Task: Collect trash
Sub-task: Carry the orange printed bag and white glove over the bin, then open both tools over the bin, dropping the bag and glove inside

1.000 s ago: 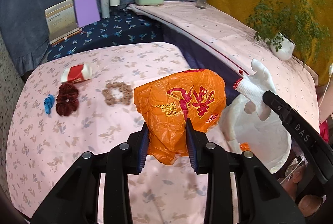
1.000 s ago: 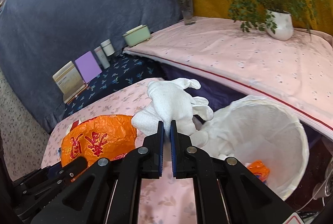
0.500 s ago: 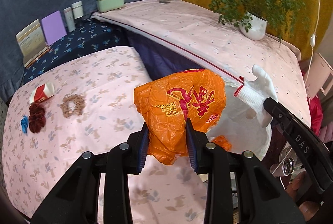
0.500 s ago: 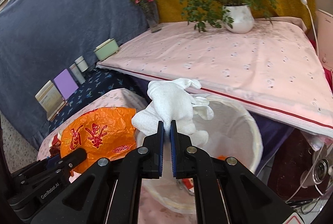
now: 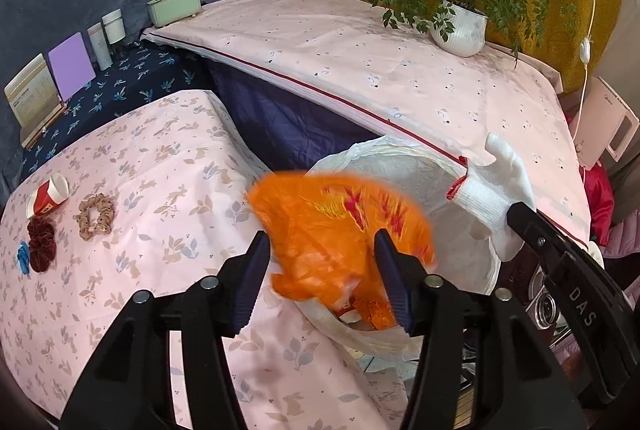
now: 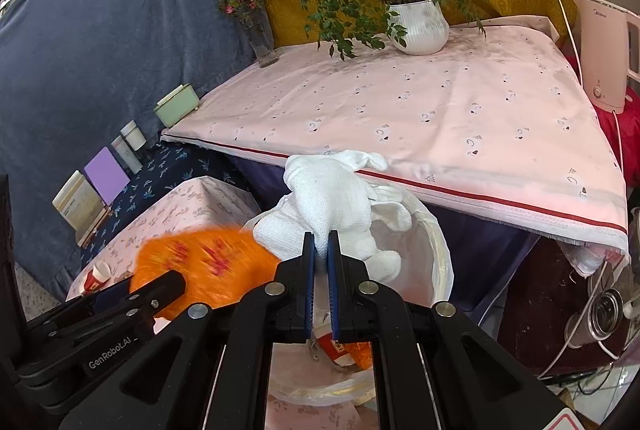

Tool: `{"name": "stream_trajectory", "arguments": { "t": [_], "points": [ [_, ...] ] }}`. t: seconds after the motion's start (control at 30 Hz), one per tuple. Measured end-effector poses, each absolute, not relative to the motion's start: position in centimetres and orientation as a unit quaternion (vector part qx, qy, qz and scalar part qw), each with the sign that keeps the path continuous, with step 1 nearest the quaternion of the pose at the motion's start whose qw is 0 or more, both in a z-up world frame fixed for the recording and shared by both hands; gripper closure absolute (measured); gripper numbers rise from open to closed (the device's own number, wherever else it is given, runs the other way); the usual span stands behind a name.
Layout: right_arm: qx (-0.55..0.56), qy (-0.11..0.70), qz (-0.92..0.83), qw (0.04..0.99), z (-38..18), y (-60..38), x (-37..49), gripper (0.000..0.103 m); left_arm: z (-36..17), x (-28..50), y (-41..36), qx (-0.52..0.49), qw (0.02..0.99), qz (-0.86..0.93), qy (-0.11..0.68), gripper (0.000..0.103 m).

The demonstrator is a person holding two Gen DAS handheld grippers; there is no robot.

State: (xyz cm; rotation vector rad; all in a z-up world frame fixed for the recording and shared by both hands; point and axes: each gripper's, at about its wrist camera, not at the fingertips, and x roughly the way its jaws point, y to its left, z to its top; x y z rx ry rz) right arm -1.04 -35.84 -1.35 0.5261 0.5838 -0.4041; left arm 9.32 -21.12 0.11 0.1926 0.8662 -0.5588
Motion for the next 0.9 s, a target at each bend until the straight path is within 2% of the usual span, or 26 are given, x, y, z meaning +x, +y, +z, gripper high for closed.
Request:
{"name": "stream_trajectory", "arguments": {
  "t": [0.07,0.57,0.77,0.9],
  "points": [
    [0.255,0.283,-0.195,0.904,-1.4,-35.8,-1.0,0.097,0.0,9.4,-21.1,0.091,0.865,-0.266,0.417,0.044],
    [0.244,0.289,-0.179,0.908,-1.2,-34.1,0.3,0.095,0.2,10.0,-19.4,0.082,0.870,-0.251,0.417,0.043],
    [0.235,0.287,-0.174,0.912,-0.7,-33.4,0.6,0.089,0.3,10.1,-18.7,0.078,0.872,-0.244,0.416,0.043],
    [0.231,0.284,-0.174,0.914,-0.4,-32.8,0.7,0.073,0.4,10.2,-18.2,0.072,0.874,-0.239,0.417,0.039]
  ]
}}
